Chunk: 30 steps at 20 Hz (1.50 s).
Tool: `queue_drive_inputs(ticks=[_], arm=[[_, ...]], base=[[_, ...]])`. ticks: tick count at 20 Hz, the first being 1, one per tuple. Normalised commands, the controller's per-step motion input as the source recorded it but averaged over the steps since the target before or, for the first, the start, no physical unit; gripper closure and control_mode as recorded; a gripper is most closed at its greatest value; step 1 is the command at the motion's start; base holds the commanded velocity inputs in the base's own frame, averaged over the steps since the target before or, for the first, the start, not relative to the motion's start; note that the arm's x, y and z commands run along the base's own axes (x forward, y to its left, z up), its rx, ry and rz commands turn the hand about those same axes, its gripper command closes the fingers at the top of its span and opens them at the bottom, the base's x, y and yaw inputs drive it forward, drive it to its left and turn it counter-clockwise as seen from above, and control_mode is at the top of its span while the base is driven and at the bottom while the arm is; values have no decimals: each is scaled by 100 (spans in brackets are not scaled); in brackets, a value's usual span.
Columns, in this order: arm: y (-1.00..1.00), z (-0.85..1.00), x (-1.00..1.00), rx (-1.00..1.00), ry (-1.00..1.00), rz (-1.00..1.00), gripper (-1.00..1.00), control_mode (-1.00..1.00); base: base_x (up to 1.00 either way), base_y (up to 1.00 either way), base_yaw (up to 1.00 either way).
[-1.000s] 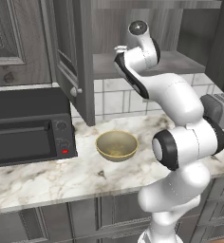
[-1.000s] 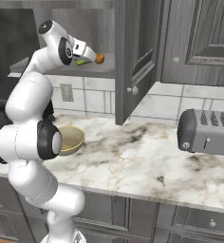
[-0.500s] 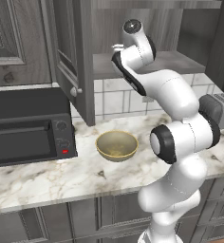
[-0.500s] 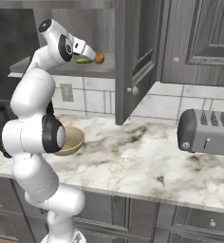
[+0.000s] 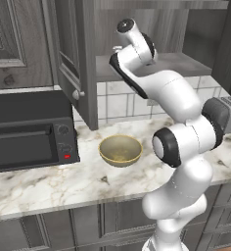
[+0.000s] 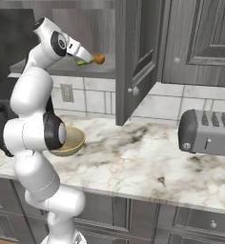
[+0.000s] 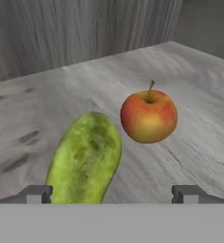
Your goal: Open the cabinet. Pick the apple and mango from the cabinet and place them into the bowl. Then close the cabinet.
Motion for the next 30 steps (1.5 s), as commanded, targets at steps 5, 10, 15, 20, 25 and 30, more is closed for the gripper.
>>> queue_drive_inputs(ticks=[5,10,15,20,25,30], arm=[[0,-50,40,0,-4,-9,-100,-100],[-9,-23,42,0,-12,0,-100,-100],[-20,-9,29,1,0,0,-100,-100],[-14,-7,0,2,0,0,100,-100],[-17,-4,-17,0,2,-1,100,-100],[-1,0,-48,0,-2,0,100,-100]], base=[[0,0,0],[0,0,0],[0,0,0],[0,0,0],[0,0,0],[0,0,0]])
